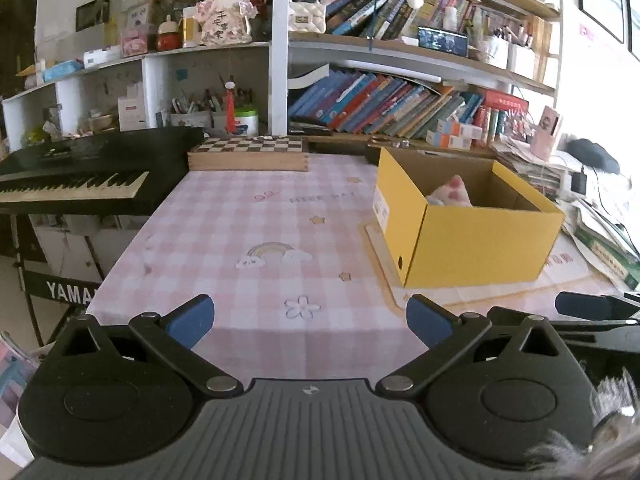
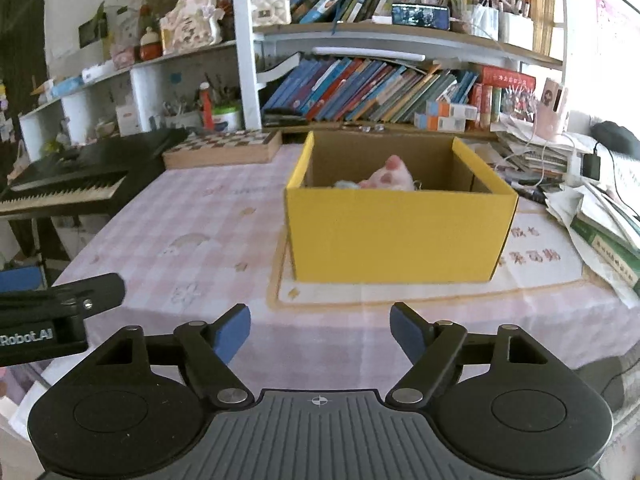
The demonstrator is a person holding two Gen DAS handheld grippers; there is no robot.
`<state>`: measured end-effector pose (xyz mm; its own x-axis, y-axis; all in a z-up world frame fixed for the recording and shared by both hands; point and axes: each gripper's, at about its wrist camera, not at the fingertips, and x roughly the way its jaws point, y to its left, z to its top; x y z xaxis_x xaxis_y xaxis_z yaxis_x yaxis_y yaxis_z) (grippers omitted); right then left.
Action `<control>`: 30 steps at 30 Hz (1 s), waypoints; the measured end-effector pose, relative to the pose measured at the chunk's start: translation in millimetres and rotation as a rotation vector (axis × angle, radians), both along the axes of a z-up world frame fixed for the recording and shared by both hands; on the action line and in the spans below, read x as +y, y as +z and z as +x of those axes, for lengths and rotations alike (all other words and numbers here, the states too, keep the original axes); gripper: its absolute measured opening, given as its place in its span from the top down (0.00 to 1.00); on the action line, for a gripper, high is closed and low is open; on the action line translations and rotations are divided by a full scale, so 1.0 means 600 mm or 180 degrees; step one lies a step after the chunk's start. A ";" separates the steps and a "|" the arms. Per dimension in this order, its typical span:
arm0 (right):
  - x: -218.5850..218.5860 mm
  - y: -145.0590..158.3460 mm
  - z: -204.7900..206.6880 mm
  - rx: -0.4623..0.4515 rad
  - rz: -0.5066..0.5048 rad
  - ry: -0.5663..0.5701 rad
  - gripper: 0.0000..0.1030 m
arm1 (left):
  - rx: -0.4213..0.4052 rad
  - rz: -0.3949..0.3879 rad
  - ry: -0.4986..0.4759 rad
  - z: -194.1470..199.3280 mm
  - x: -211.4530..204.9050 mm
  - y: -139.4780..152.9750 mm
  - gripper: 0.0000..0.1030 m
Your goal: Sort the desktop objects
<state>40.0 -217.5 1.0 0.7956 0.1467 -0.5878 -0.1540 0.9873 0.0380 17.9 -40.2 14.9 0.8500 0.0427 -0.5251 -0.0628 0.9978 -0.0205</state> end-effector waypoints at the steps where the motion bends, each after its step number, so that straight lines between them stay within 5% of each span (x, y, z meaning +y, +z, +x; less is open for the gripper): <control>1: 0.002 0.000 -0.004 0.0007 -0.0001 -0.0012 0.21 | 0.0006 0.0013 -0.0002 -0.004 0.001 -0.001 0.00; 30: 0.020 -0.004 -0.052 0.0109 -0.0035 -0.0320 0.09 | 0.0196 0.0020 -0.0133 -0.027 0.026 -0.011 0.00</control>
<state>8.8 -205.4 -1.2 0.7854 0.0606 -0.6161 -0.0529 0.9981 0.0307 1.5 -24.4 8.1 0.8172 0.0113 -0.5763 -0.0220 0.9997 -0.0116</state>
